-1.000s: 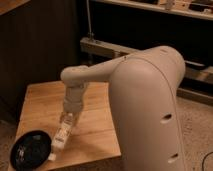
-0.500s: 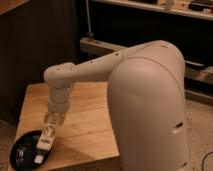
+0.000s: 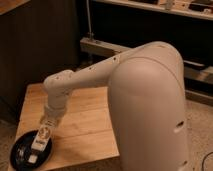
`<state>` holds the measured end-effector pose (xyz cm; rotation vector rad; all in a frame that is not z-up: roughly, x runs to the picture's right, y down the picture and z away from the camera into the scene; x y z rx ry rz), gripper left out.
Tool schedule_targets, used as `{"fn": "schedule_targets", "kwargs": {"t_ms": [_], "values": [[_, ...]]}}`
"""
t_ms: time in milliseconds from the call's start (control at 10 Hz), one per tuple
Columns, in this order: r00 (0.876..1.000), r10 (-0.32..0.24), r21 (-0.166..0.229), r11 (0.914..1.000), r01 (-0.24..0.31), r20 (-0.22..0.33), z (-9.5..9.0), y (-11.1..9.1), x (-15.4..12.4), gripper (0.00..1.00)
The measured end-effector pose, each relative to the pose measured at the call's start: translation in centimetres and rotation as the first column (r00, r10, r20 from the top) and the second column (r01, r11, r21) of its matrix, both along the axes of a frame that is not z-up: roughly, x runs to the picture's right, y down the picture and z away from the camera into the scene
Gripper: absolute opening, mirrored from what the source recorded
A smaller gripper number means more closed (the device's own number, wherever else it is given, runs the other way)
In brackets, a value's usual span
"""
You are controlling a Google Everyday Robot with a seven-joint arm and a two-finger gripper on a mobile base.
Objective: Place the bottle in the ceramic bowl
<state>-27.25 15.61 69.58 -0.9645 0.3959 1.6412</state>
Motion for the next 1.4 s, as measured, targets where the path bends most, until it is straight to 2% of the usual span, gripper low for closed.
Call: {"fn": "schedule_targets", "kwargs": {"t_ms": [300,600,900,1100,1400], "values": [[1.000,0.006,0.012,0.9999,-0.006,0.004,1.0,0.4,-2.6,0.03],[1.000,-0.009,0.023,0.9997,0.009,0.007,1.0,1.4,-3.9,0.31],[1.000,-0.031,0.070,0.9971,0.031,-0.002,0.9,3.0,-4.8,0.61],[0.999,-0.038,0.077,0.9963,0.038,-0.007,1.2,3.6,-5.0,0.78],[0.999,-0.041,0.076,0.9963,0.042,-0.006,1.3,3.7,-4.9,0.80]]}}
